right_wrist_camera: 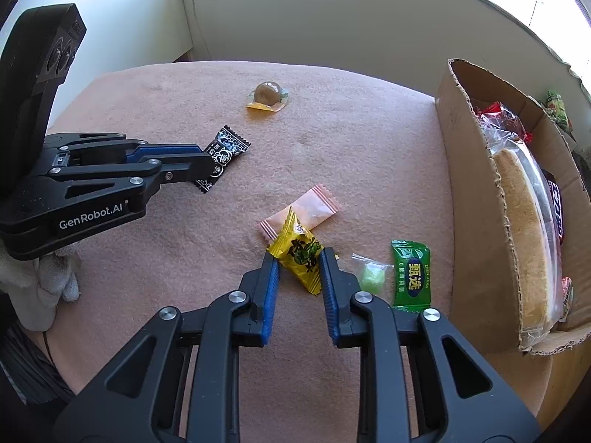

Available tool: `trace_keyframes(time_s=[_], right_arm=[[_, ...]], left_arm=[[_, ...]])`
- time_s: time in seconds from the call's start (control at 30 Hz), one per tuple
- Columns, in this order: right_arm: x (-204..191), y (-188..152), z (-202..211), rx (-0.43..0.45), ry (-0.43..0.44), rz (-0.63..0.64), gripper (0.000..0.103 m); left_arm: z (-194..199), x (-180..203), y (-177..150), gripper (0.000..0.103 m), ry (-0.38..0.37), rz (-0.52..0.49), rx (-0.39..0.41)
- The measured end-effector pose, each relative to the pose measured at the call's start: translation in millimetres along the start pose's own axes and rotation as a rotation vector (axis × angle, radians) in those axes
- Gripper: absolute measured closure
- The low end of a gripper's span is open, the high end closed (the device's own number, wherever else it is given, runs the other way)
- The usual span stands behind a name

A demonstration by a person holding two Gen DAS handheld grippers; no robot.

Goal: Organize snacks
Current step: 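Grasp the yellow candy with the right gripper while the left gripper grasps the black-wrapped candy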

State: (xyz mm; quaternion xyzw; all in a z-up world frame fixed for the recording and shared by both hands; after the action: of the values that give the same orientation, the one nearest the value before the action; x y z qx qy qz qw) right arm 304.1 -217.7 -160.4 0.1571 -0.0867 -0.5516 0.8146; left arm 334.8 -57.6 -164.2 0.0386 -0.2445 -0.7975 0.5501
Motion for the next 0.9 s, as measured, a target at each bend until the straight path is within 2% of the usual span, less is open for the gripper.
trace_keyframes(time_s=[0.13, 0.17, 0.23, 0.3, 0.4, 0.47, 0.63, 0.9], right_arm=[[1.2, -0.2, 1.0, 0.0, 0.012, -0.007, 0.082], [0.7, -0.7, 1.7, 0.001, 0.008, -0.005, 0.082], [0.0, -1.1, 2.0, 0.002, 0.005, -0.002, 0.083], [0.1, -1.1, 1.8, 0.003, 0.008, -0.004, 0.083], [-0.3, -1.0, 1.0, 0.008, 0.007, -0.006, 0.083], [-0.6, -1.1, 1.2, 0.01, 0.007, -0.005, 0.083], [4.3, -2.7, 6.2, 0.026, 0.028, -0.021, 0.087], [16.2, -5.5, 19.7, 0.062, 0.083, -0.059, 0.092]], left_arm=[[-0.2, 3.2, 1.5, 0.089, 0.014, -0.009, -0.001], [-0.5, 3.4, 2.3, 0.086, 0.013, -0.006, -0.003], [-2.2, 4.8, 5.8, 0.072, 0.013, -0.002, -0.009], [-3.9, 7.0, 9.7, 0.068, 0.037, -0.005, -0.011], [-11.4, 14.4, 15.4, 0.068, 0.098, -0.054, -0.019], [-14.1, 18.7, 17.3, 0.079, 0.128, -0.083, -0.016], [-11.7, 14.0, 16.1, 0.08, 0.109, -0.069, -0.01], [12.5, 13.5, 17.1, 0.08, 0.073, -0.031, 0.037]])
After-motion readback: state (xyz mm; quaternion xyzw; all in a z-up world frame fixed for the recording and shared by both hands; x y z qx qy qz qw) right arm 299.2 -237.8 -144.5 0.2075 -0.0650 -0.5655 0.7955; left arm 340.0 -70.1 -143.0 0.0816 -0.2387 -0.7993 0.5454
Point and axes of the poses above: each gripper's, at about its wrist camera, not at the fingertips, and z roughly against the way its jaws point, x to its right, y to its top, the point moved 4 cm from there along -z, roughly the way its jaws point, and after that the axes turned 12 degrees about -x, right-handed, at the moved point
